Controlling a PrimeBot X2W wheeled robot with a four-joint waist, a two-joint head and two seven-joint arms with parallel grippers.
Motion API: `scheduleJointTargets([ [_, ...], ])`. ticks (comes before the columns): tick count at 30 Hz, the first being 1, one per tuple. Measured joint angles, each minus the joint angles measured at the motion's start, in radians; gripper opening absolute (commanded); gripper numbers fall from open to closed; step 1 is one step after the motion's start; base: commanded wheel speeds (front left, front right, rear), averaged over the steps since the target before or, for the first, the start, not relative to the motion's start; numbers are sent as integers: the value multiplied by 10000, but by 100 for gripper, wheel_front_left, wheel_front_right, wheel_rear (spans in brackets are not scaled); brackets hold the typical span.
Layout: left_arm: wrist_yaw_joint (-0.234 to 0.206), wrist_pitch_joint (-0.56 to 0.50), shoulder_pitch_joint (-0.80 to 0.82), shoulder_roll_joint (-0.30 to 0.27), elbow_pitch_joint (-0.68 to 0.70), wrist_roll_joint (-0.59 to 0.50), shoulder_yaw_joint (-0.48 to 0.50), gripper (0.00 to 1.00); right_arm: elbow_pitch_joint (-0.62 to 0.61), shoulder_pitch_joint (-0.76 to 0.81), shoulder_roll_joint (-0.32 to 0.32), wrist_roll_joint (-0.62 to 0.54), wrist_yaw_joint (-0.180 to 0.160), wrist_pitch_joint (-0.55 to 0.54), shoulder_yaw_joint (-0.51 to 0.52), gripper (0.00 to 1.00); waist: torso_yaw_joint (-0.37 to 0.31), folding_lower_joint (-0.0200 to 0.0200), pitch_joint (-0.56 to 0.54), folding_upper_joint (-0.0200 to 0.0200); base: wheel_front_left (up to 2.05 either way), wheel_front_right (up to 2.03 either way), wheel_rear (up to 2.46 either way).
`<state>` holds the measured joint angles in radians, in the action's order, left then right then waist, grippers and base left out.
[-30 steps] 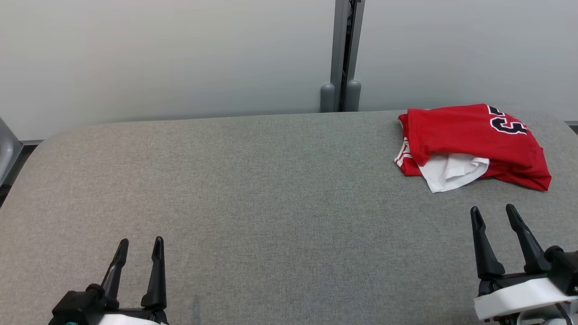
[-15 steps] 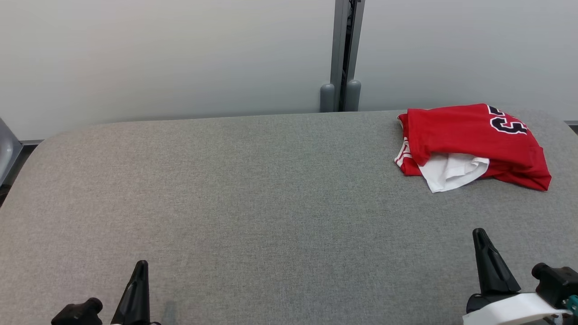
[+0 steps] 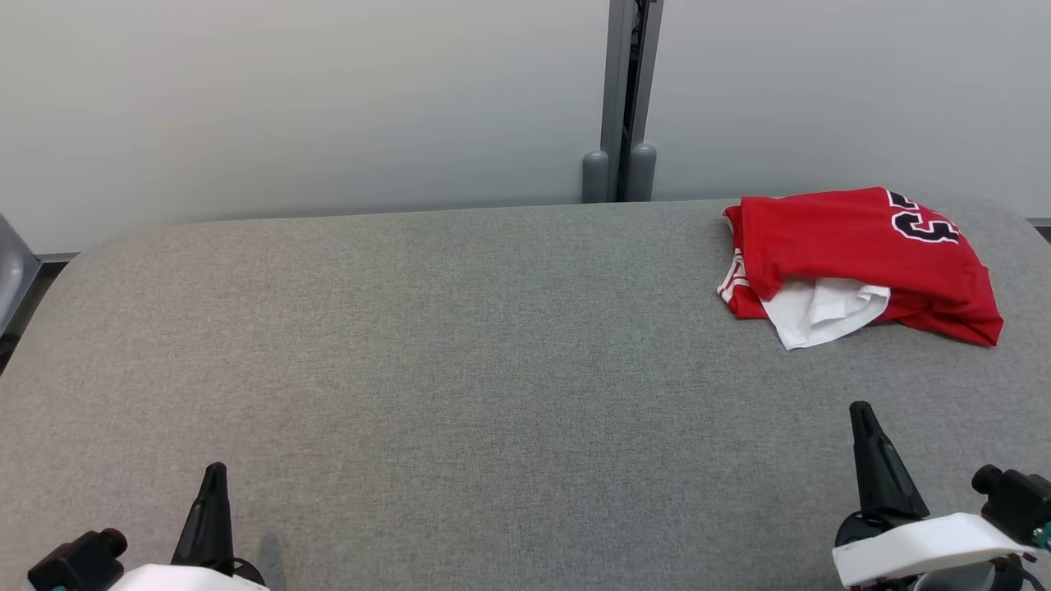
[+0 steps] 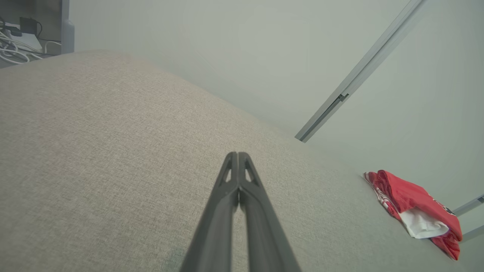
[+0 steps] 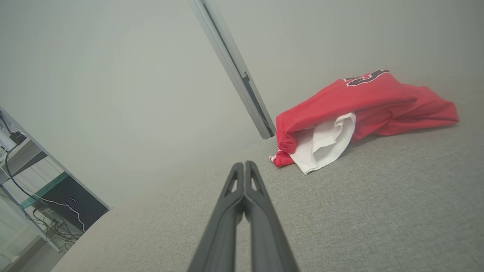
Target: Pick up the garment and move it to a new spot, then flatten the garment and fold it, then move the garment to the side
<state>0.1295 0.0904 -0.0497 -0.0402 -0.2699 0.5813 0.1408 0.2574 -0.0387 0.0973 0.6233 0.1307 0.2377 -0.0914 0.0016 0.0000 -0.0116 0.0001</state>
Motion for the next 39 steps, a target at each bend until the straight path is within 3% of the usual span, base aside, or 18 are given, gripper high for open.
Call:
scheduleJointTargets([
  [39,0,-2414,1221,-90,-382,4619,1641,0,449,-950,-242,5074,0,-259,-752,0,-6,0,58,0,0,0,0],
])
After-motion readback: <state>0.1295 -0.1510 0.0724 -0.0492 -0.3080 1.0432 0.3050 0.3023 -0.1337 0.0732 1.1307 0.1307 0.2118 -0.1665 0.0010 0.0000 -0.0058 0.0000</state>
